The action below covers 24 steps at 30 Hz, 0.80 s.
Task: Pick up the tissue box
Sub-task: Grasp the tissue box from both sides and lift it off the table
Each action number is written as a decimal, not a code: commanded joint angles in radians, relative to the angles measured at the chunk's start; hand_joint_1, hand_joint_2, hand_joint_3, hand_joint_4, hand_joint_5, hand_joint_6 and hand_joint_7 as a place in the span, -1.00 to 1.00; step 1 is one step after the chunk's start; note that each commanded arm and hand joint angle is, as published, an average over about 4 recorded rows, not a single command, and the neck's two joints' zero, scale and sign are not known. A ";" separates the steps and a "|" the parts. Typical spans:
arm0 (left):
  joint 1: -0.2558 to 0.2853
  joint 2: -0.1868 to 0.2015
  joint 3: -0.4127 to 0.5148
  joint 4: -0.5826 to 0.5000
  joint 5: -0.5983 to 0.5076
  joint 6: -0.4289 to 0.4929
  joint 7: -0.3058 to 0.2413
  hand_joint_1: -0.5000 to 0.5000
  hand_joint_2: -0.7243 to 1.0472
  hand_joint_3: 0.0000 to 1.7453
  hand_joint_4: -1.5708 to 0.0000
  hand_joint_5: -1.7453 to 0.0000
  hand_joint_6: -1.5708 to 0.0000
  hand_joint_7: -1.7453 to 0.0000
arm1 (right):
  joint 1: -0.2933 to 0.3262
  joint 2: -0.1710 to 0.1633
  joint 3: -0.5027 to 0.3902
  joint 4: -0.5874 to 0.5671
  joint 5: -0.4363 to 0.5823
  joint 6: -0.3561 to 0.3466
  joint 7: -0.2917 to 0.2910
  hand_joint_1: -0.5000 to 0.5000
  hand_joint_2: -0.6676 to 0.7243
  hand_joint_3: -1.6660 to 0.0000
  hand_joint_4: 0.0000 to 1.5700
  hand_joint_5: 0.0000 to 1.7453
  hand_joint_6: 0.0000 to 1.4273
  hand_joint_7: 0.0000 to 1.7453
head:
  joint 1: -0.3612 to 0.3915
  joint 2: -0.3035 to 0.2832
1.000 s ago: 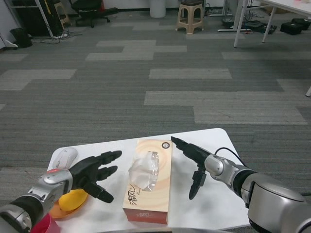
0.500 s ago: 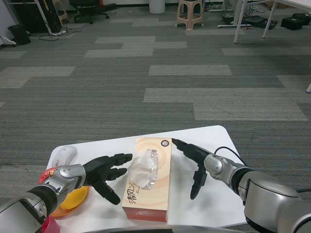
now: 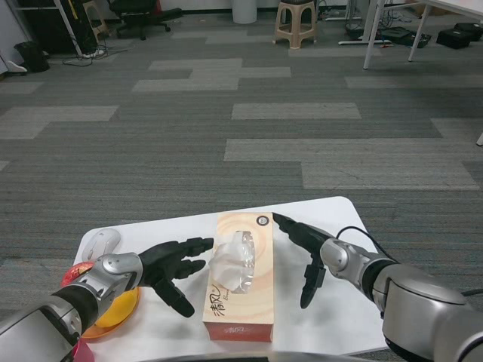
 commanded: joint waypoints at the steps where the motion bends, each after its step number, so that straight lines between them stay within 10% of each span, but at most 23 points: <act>1: -0.043 -0.021 0.000 -0.033 0.003 -0.008 -0.003 1.00 0.60 -0.90 0.95 1.00 1.00 1.00 | -0.030 0.023 0.023 -0.027 0.003 -0.005 0.009 -0.83 0.11 0.81 -1.00 -1.00 -1.00 -1.00 | -0.001 -0.002; 24: -0.060 -0.087 0.021 -0.030 -0.065 -0.035 0.047 1.00 0.60 -0.90 0.95 1.00 1.00 1.00 | -0.044 0.027 0.025 -0.036 0.006 -0.008 -0.048 -0.83 0.07 0.79 -1.00 -1.00 -1.00 -1.00 | 0.007 -0.003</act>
